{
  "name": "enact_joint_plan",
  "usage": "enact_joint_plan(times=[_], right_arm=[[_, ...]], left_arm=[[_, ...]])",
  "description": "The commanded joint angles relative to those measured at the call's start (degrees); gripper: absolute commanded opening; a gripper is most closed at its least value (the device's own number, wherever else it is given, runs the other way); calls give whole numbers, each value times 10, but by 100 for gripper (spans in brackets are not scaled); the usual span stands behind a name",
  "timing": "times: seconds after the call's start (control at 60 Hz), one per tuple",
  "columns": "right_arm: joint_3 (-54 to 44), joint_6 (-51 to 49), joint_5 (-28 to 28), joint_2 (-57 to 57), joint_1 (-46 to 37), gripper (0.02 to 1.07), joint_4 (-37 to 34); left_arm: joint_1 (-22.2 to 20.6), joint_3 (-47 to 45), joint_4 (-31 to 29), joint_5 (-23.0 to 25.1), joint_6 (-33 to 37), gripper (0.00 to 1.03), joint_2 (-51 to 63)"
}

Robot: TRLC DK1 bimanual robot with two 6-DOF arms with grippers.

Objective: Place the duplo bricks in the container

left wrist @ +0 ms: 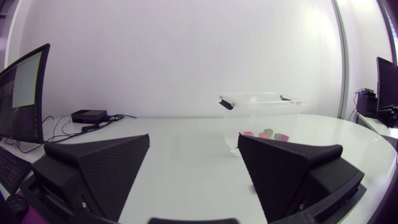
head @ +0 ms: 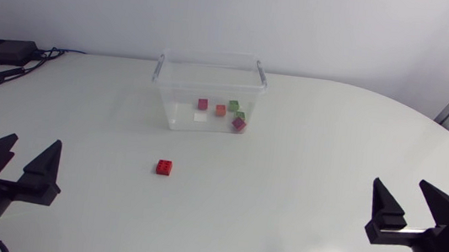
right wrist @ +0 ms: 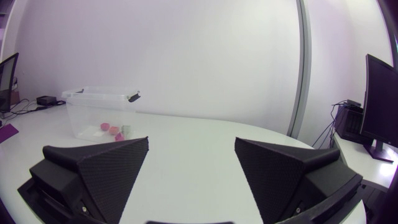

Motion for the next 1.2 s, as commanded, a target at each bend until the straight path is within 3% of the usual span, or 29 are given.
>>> enact_joint_plan(times=[0.0, 0.283, 0.533, 0.7, 0.833, 0.9, 1.0, 1.183], right_arm=[[-12, -12, -3, -4, -4, 102, 4], [-12, -12, -4, -5, -4, 102, 3], [-12, -12, -3, -5, -4, 102, 4], [-12, -12, -3, -5, -4, 102, 3], [-12, -12, -4, -5, -4, 102, 3], [-12, -12, -4, -5, -4, 102, 4], [-12, -12, -4, -5, -4, 102, 3], [-12, -12, -3, -5, -4, 102, 3]], left_arm=[[-4, -7, -3, 0, -3, 99, -6], [6, -8, 0, -1, 3, 99, -7], [56, 19, -6, -7, 33, 94, -6], [42, 84, -62, -7, 36, 95, 17], [41, 192, -114, -5, 33, 99, 144], [34, 259, -177, -4, 25, 99, 226], [2, 340, -264, -4, -3, 99, 316], [-64, 379, -313, -4, -28, 99, 455]])
